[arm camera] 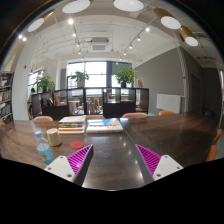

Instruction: Pour water

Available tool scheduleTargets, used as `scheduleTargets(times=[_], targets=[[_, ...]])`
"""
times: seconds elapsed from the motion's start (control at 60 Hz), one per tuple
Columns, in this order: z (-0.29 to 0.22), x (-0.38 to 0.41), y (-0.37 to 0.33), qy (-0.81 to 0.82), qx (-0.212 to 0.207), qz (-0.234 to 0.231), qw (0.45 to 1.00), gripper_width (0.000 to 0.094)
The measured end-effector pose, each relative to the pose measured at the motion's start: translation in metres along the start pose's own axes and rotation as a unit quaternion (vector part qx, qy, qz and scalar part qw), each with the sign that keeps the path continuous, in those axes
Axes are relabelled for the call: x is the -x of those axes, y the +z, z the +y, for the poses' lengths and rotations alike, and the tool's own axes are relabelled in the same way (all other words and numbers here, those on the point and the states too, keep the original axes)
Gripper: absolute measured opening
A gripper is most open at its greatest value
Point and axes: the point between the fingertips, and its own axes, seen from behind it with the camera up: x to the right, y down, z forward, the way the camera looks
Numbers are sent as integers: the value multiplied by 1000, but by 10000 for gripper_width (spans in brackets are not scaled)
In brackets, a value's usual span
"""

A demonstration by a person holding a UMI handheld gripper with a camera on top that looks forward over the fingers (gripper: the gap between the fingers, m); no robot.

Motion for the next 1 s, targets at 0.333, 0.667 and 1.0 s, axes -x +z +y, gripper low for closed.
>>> scheduleTargets(times=[0.333, 0.667, 1.0], targets=[[76, 170, -19, -9, 2, -124, 992, 856], [78, 274, 34, -19, -4, -141, 990, 841], [82, 307, 107, -40, -2, -117, 992, 607]])
